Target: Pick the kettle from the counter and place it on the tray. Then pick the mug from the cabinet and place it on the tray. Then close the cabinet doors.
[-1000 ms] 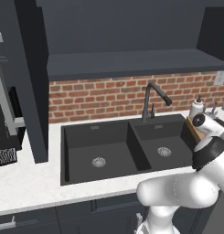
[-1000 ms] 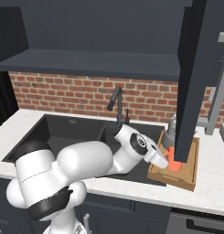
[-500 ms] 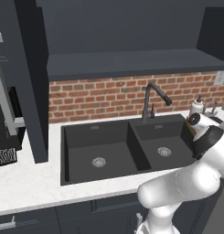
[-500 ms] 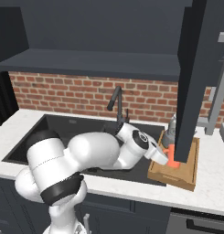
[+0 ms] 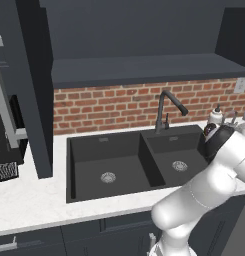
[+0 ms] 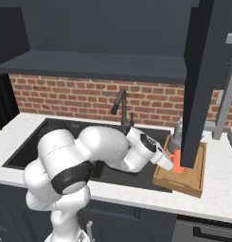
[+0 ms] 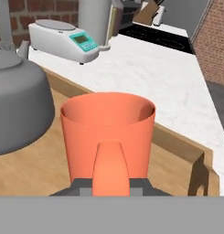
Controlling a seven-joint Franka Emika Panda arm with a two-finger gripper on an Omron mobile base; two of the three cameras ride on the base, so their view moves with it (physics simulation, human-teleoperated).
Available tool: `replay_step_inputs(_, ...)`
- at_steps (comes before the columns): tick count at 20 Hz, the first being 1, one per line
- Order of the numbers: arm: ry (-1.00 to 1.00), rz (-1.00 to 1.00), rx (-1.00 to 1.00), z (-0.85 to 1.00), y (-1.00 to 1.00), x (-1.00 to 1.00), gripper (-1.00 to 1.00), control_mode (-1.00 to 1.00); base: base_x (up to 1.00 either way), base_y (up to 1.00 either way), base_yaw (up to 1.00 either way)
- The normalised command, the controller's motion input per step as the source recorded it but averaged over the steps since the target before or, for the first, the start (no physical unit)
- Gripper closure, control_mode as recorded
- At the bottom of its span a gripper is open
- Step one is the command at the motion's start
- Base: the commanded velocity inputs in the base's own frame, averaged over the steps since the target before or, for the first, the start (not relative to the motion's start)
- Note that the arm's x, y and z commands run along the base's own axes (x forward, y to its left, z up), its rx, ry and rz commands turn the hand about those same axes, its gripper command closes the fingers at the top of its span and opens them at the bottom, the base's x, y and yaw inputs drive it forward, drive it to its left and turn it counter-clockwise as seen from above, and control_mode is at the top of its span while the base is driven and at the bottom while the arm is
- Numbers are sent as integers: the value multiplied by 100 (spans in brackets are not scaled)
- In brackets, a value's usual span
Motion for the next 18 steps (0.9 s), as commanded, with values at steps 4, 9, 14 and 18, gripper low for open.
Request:
replay_step_inputs(4, -2, 1, 2, -16, -12, 20, 100, -100, 0, 0, 0)
replay_step_inputs(9, -5, 1, 0, -12, -19, 14, 100, -100, 0, 0, 0)
replay_step_inputs(14, -7, 0, 0, -20, -24, 3, 100, -100, 0, 0, 0)
replay_step_inputs(18, -4, 0, 0, -25, -16, 1, 100, -100, 0, 0, 0)
